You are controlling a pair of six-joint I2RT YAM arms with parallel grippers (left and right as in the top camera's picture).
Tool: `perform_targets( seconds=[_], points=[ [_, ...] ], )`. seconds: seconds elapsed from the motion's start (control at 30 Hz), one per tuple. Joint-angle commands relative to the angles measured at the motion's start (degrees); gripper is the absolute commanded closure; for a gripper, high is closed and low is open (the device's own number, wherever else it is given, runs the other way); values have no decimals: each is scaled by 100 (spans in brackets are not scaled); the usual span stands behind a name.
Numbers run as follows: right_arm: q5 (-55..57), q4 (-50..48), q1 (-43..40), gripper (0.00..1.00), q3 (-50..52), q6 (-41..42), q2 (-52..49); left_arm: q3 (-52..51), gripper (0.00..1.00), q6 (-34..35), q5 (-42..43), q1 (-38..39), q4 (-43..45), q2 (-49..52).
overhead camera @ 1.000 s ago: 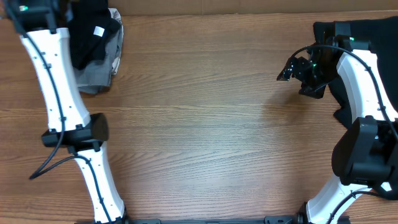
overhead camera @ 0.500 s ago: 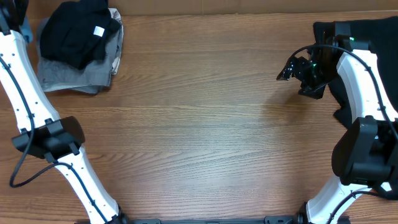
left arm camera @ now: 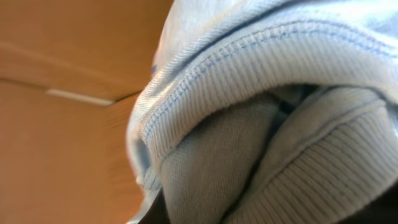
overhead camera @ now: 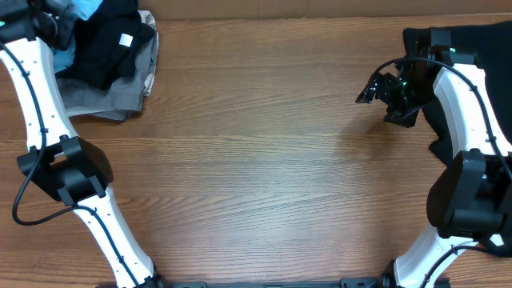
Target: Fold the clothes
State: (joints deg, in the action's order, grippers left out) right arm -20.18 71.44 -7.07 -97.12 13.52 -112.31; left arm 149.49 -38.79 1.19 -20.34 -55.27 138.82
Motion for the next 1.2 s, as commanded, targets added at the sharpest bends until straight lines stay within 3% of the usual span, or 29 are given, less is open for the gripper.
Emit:
perform_targets(
  seconds=[0.0,0.2,0.4,0.47,0.5,0.53,0.57,0.9,1.03,1.17],
  points=[
    [-52,-28,4,12,-116,22,146,9,96,957,1025,173,44,-50],
    [-52,-26,4,12,-116,22,146,7,95,1976,1626,461,-297,-50],
    [-52,-26,4,12,-116,22,146,-24,88,2017,1644,815,-599,-46],
    [-52,-26,4,11,-116,22,146,-24,68,2017,1641,938,-636,-46],
    [-52,-26,4,11,-116,22,146,-24,47,2017,1639,997,-638,-46],
    [-52,-24,4,11,-116,22,146,-24,10,2013,1622,1045,-632,-46],
    [-52,-24,4,10,-116,22,146,-24,0,1987,1617,1088,-619,-46],
    [-50,-26,4,8,-116,20,146,140,0,2426,1580,1082,-380,-103],
    [-50,-24,7,12,-116,17,146,367,0,2601,2037,1012,-597,-271],
    [-28,24,35,0,-227,-358,173,492,0,2804,2618,1014,-933,-498]
  ],
)
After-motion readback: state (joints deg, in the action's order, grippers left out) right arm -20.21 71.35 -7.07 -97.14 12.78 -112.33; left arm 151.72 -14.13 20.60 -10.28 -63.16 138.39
